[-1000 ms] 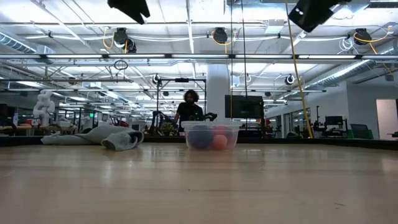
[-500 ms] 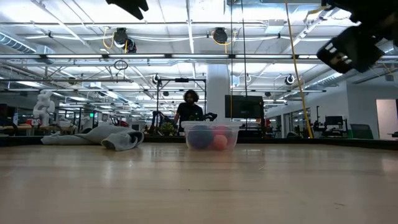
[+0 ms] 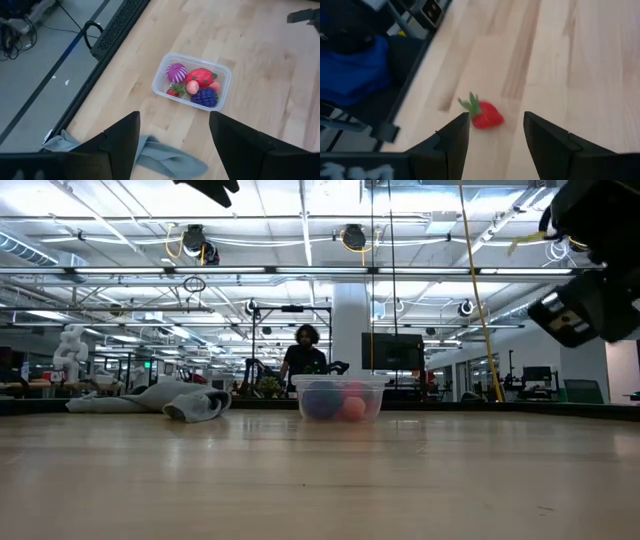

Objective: Pick and placing Produce into tupperware
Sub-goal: Put the red strawberry into the transparent bin

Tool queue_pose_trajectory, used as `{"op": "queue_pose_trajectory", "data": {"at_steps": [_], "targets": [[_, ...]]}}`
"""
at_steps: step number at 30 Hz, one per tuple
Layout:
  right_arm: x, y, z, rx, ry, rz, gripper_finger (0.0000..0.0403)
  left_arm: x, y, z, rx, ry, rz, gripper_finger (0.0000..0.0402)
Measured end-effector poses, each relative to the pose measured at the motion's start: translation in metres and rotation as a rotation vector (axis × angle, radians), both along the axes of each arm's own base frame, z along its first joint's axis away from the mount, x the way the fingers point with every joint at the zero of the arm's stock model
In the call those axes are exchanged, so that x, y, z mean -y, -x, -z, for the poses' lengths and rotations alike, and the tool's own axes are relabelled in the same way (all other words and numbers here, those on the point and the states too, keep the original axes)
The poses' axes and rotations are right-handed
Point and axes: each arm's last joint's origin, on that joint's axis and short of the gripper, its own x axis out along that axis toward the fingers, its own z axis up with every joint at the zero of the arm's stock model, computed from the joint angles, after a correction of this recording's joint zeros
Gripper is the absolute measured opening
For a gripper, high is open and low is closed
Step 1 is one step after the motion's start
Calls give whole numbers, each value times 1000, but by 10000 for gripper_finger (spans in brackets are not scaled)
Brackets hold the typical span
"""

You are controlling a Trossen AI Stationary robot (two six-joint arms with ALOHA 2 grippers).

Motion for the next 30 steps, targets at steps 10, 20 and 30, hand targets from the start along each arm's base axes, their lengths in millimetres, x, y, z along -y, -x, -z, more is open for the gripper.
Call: {"op": "queue_pose_trajectory", "data": {"at_steps": [10,20,30], "targets": [[5,9,17,-40,44,-13,180,0,-1,-1,15,1,-1,244],[4,5,29,-47,130,-36,180,0,-1,-1,15,-2,-3,244],[-6,-13,43,-88,171,-56,180,0,-1,-1,14,-9,-7,244]]}}
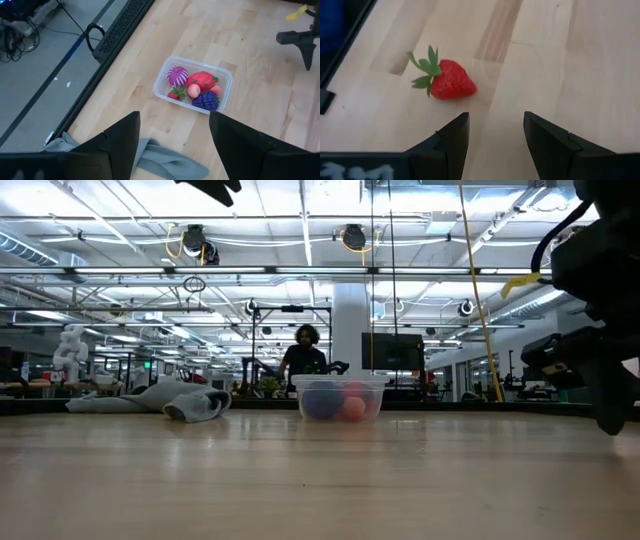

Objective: Pick and placing Produce into tupperware
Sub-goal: Put the red strawberry into the transparent bin

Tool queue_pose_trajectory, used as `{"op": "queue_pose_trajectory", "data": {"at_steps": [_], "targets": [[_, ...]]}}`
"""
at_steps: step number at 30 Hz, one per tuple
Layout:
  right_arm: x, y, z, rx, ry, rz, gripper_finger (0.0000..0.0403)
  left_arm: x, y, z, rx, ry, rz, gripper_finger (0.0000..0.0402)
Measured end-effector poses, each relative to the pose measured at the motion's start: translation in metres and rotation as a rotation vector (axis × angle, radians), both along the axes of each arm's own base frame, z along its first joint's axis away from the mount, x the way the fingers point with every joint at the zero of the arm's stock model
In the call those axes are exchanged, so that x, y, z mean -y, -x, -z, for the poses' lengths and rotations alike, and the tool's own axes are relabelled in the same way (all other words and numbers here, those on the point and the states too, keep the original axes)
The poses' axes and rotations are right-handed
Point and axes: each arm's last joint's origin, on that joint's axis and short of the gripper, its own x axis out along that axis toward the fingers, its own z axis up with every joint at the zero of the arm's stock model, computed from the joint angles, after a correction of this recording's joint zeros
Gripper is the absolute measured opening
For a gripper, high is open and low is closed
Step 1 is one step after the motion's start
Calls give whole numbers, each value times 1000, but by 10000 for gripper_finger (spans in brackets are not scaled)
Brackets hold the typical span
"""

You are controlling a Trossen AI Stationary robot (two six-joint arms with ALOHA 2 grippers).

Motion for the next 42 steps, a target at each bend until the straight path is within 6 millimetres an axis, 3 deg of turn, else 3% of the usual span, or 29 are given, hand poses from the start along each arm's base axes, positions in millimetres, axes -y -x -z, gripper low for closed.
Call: {"op": "queue_pose_trajectory", "data": {"at_steps": [5,16,28,42], "targets": [[-5,-9,-3,13,5,-17,180,0,0,0,0,-4,-4,244],[-6,-7,-2,-56,-51,-5,182,0,0,0,2,-1,-8,244],[-7,-7,-2,-58,-64,-28,260,0,0,0,2,0,-8,244],[-7,-9,-1,-38,-49,-41,264,0,0,0,4,3,-12,244]]}}
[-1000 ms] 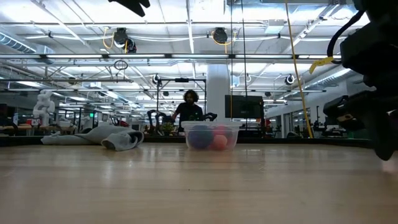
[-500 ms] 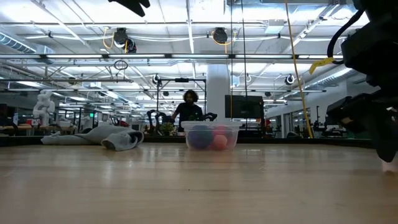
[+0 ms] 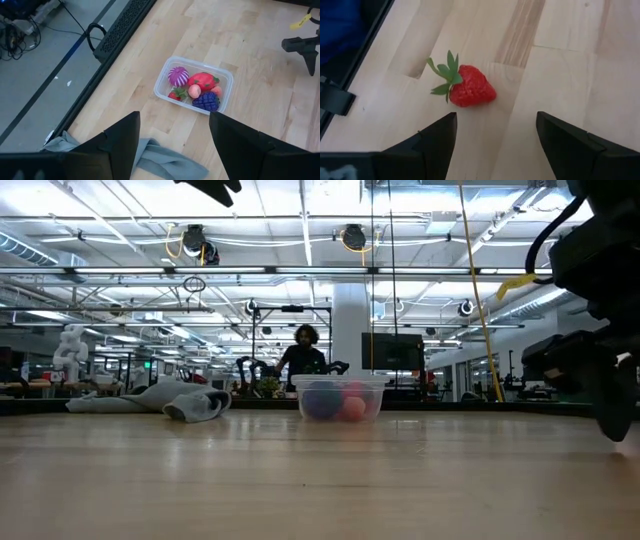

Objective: Pick and placing Produce into tupperware
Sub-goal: Put the red strawberry into the transparent bin

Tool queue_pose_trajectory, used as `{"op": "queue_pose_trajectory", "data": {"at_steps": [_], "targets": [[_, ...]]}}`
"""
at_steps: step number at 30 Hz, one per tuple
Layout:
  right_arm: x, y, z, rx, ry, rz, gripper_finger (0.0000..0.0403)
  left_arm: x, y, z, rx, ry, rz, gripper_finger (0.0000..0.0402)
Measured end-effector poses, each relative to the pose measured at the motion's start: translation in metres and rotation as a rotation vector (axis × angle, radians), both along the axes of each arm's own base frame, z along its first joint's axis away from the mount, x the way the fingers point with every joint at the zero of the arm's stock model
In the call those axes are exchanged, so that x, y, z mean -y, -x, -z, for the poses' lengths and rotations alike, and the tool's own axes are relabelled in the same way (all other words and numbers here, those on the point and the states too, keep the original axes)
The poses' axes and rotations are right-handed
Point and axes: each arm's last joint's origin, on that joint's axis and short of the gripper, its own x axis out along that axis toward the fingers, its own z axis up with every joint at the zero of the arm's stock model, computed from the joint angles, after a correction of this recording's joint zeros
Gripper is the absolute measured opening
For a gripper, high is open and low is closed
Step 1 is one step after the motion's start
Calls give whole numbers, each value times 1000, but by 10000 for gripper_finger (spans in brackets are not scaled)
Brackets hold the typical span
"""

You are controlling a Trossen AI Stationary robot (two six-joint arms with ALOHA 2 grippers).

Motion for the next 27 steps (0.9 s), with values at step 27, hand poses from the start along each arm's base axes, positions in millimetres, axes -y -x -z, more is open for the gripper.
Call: {"op": "queue_pose_trajectory", "data": {"at_steps": [27], "targets": [[-5,-9,10,52,-13,-23,263,0,0,0,1,3,-3,244]]}}
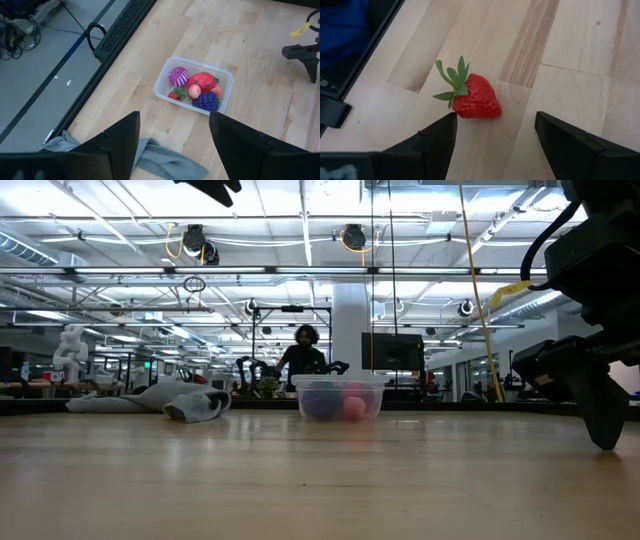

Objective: Pick and placing Produce into tupperware
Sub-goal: Put the red strawberry into the transparent bin

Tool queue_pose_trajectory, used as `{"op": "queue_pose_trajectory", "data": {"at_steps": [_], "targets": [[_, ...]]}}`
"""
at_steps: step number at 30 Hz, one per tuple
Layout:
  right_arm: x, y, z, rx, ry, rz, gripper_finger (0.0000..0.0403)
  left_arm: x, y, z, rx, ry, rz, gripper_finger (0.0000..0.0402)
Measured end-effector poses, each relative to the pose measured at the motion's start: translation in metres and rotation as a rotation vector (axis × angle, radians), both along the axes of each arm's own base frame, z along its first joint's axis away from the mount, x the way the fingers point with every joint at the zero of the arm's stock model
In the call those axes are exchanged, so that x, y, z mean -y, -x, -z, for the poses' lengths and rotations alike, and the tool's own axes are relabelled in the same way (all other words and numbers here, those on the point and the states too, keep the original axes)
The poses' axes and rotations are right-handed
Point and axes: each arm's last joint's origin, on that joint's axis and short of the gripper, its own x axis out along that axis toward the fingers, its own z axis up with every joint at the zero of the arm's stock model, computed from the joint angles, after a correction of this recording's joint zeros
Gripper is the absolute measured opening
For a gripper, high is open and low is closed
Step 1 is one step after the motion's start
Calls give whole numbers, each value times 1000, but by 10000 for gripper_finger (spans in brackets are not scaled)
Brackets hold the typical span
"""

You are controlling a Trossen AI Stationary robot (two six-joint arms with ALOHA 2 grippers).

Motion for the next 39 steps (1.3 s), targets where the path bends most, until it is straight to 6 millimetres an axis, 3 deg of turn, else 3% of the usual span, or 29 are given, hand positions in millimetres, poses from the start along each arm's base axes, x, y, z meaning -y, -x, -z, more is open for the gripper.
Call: {"op": "queue_pose_trajectory", "data": {"at_steps": [16,39], "targets": [[-1,-1,0,5,-20,14,263,0,0,0,2,2,-2,244],[-6,-12,21,56,-20,-5,263,0,0,0,4,6,-6,244]]}}
